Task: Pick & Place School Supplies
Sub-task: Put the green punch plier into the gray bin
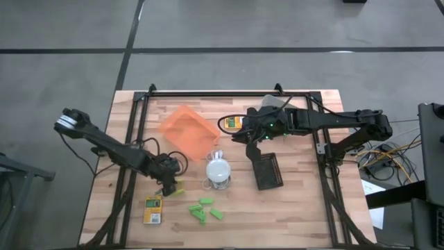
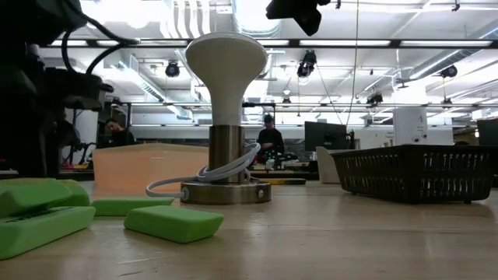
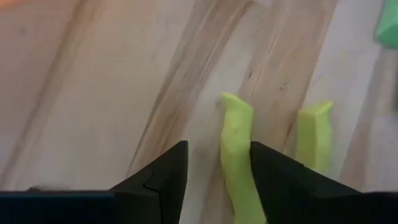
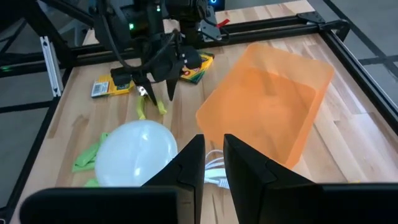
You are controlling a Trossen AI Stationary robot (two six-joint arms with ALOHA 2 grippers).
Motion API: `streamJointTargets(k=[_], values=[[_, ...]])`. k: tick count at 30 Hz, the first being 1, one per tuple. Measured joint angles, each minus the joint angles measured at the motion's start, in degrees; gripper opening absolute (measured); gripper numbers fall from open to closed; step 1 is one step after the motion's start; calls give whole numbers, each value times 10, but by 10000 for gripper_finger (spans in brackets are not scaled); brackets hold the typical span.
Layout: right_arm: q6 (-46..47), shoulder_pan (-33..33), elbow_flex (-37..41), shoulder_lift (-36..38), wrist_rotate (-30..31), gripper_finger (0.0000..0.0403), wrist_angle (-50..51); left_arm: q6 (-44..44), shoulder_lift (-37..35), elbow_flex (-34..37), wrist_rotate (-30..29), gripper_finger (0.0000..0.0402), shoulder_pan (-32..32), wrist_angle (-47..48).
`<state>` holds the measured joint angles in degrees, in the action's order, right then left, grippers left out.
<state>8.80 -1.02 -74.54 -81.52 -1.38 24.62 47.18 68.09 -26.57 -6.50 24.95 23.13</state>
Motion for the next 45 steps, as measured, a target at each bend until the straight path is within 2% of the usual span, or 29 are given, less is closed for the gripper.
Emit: streamJointTargets(k=[7, 14, 30, 34, 40, 45], values=[[-5, 0, 0, 0, 0, 57, 0, -1, 40, -1, -1, 176, 0, -16], [-14, 0, 0, 0, 0, 56, 0, 7, 39, -1, 5, 166, -1, -22], [-19, 0, 0, 0, 0, 57, 0, 30, 40, 0, 6, 44, -1, -24], [-19, 0, 0, 0, 0, 57, 0, 50, 39, 0, 8, 43, -1, -32], [-13, 0, 0, 0, 0, 57, 0, 56, 31, -13, 13, 67, 0, -35], [16, 0, 0, 0, 0, 57, 1, 21, 16, -44, -13, 50, -1, -35]])
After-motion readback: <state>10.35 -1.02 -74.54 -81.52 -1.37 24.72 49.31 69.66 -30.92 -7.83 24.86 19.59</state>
